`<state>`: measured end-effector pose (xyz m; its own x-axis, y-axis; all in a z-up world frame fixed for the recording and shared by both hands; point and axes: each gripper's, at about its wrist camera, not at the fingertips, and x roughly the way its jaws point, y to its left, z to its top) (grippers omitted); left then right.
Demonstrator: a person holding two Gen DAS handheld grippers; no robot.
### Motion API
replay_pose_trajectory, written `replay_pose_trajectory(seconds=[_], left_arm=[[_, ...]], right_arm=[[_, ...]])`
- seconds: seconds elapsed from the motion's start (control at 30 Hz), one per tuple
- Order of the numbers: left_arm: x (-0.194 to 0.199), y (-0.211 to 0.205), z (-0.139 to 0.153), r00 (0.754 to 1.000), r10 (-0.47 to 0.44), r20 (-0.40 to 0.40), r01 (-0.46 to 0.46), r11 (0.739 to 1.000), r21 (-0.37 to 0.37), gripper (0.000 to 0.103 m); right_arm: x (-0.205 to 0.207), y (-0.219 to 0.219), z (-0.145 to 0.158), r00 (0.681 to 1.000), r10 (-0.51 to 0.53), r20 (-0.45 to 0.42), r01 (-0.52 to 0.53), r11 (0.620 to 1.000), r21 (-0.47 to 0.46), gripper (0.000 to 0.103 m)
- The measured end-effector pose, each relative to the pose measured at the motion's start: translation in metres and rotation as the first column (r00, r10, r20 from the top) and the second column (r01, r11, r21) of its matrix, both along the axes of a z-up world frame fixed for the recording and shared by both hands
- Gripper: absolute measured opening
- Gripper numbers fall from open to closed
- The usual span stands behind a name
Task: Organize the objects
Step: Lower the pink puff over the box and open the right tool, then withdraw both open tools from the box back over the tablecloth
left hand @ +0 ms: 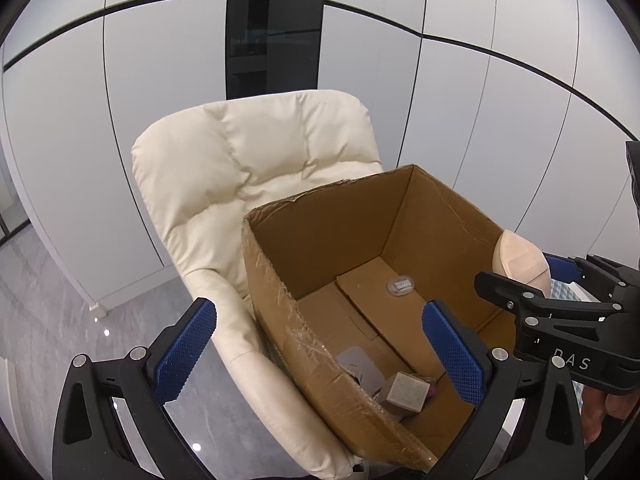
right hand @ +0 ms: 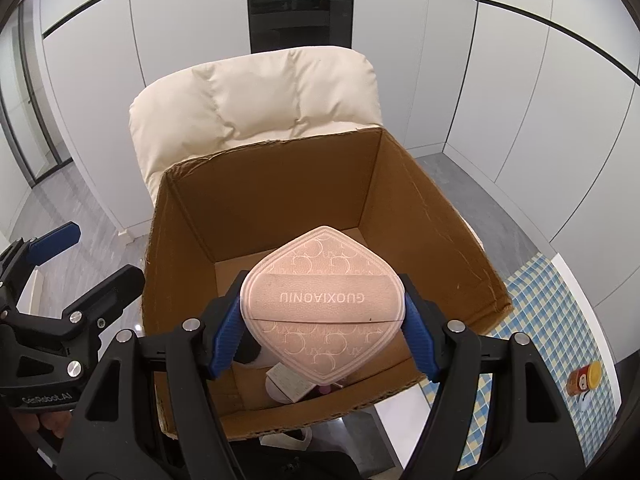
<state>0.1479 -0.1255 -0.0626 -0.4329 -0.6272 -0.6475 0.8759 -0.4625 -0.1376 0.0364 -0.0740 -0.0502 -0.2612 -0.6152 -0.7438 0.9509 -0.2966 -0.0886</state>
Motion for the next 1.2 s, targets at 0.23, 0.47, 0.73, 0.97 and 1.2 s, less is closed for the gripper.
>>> replay_pose_trajectory(seconds=[0.23,0.47,0.73,0.97,1.2], left_arm=[[0.006,-0.003,0.0,1.0,0.014,0.0,-0.014,1.0,0.0,0.103],[0.004,-0.003,-0.002,1.0,0.018,0.007,-0.018,1.0,0.0,0.103],[0.001,-0.003,-0.002,1.0,0.014,0.008,-0.014,1.0,0.001,0.103],[-0.006,-0.001,-0.003,1.0,0.005,0.011,-0.005,1.0,0.002,0.103],[-0.017,0.002,-0.002,1.0,-0.005,0.014,0.005,1.0,0.004,0.103]], right_arm=[[0.004,-0.004,-0.003,1.0,0.012,-0.003,-0.012,1.0,0.01,0.073],[-0.001,-0.003,-0.003,1.0,-0.01,-0.013,0.01,1.0,0.004,0.099],[-0.015,0.004,0.003,0.998,-0.046,0.033,0.047,0.999,-0.023,0.103],[-0.021,0.009,0.003,0.998,-0.06,0.027,0.061,0.998,-0.019,0.103],[-0.029,0.018,0.004,0.997,-0.076,0.026,0.076,0.997,-0.02,0.103]])
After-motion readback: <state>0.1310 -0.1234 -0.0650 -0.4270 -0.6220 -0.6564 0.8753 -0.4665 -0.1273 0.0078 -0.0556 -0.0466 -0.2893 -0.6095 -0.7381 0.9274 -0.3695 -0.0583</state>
